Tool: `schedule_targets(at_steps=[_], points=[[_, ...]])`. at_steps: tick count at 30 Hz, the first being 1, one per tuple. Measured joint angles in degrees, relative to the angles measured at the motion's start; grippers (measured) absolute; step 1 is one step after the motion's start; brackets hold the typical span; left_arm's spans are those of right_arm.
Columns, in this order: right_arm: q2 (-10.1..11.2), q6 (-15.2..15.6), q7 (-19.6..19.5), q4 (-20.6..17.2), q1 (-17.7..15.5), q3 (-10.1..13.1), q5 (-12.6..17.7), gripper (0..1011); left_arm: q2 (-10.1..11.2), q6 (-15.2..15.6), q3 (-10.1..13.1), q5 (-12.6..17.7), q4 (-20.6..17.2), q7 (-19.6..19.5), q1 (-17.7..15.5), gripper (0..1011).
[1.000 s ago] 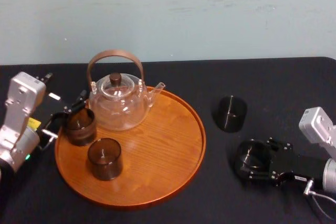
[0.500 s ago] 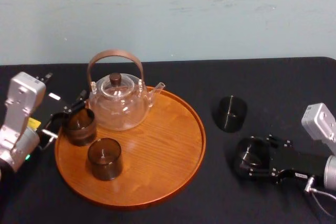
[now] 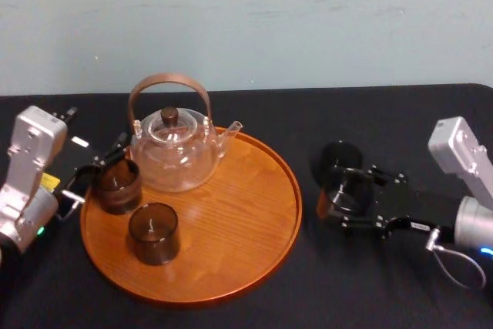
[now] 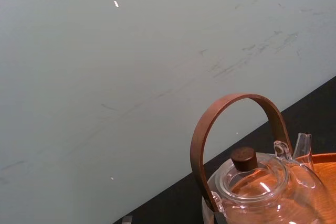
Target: Pick up the glass from the table and place it on the tray.
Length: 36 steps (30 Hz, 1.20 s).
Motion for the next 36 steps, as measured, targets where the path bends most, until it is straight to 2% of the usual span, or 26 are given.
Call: schedule_targets(at_steps=[8, 22, 36], points=[[-2.8, 0.1, 0.3, 1.2, 3.8, -2.7, -0.6, 908, 0.0, 0.0, 0.0, 0.0, 0.0, 0.0, 0.0, 1001], [-8.4, -0.6, 1.8, 5.1, 10.2, -8.8, -2.2, 909, 0.0, 0.0, 0.0, 0.0, 0.0, 0.0, 0.0, 1002], [-13.0, -2.8, 3.4, 9.9, 13.5, -13.9, -3.7, 909, 0.0, 0.0, 0.0, 0.0, 0.0, 0.0, 0.0, 1001]])
